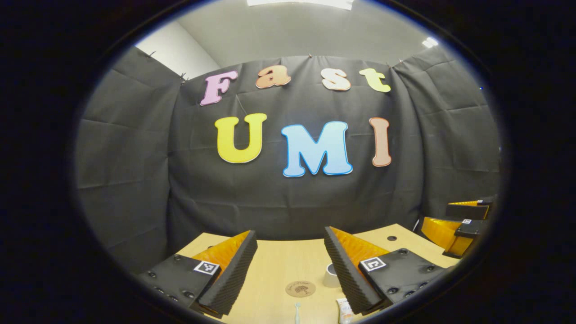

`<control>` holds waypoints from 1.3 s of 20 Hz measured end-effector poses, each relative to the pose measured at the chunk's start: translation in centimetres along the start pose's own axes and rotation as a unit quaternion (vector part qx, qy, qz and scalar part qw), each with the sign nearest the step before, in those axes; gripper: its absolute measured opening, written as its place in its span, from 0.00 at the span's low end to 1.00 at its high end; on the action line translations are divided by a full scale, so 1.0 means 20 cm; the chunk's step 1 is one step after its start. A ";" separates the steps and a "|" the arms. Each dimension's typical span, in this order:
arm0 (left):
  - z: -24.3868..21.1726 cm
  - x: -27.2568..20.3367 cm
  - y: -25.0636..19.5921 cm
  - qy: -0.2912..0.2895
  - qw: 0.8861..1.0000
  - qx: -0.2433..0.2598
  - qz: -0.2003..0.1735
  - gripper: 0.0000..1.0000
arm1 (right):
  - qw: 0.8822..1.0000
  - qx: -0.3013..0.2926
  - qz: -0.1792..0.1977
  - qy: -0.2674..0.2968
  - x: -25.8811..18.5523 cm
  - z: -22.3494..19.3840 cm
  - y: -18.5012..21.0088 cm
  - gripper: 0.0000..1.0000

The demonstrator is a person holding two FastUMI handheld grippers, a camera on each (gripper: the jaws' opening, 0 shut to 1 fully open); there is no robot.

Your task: Put the toothbrush and toothpaste on the desktop into the cup, then pick up the cup and place it on the coaster on the desktop.

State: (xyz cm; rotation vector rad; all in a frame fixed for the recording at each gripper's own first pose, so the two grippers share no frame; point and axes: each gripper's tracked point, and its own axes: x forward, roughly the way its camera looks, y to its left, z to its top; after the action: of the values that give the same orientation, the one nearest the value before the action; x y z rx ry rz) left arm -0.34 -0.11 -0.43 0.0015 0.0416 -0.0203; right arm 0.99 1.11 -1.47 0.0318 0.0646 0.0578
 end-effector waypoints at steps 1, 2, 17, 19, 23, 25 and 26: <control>-0.01 0.00 0.00 0.003 1.000 0.001 0.000 0.94 | 1.000 0.000 0.001 0.003 0.01 -0.02 0.00 0.96; -0.02 0.00 0.00 0.009 1.000 0.003 0.000 0.97 | 1.000 0.000 0.000 0.012 0.02 -0.04 0.00 0.94; -0.77 -0.06 0.05 0.185 0.982 0.008 -0.021 0.98 | 0.976 0.011 0.062 0.207 0.09 -0.76 0.26 0.96; -0.85 -0.06 0.05 0.206 0.978 0.005 -0.026 0.98 | 0.971 0.017 0.066 0.230 0.10 -0.85 0.28 0.96; -1.08 -0.08 0.03 0.259 0.965 0.003 -0.043 0.98 | 0.952 0.019 0.072 0.296 0.10 -1.09 0.34 0.97; -1.17 -0.10 0.03 0.278 0.959 0.004 -0.048 0.98 | 0.945 0.016 0.077 0.317 0.09 -1.17 0.36 0.97; -1.21 -0.11 0.03 0.289 0.956 0.004 -0.051 0.98 | 0.941 0.014 0.079 0.328 0.09 -1.21 0.38 0.97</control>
State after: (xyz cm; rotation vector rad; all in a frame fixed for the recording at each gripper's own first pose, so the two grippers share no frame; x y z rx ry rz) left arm -3.51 0.57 -24.51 0.0134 0.6290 -0.1237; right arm 0.79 9.47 -25.45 0.0461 0.7319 0.2277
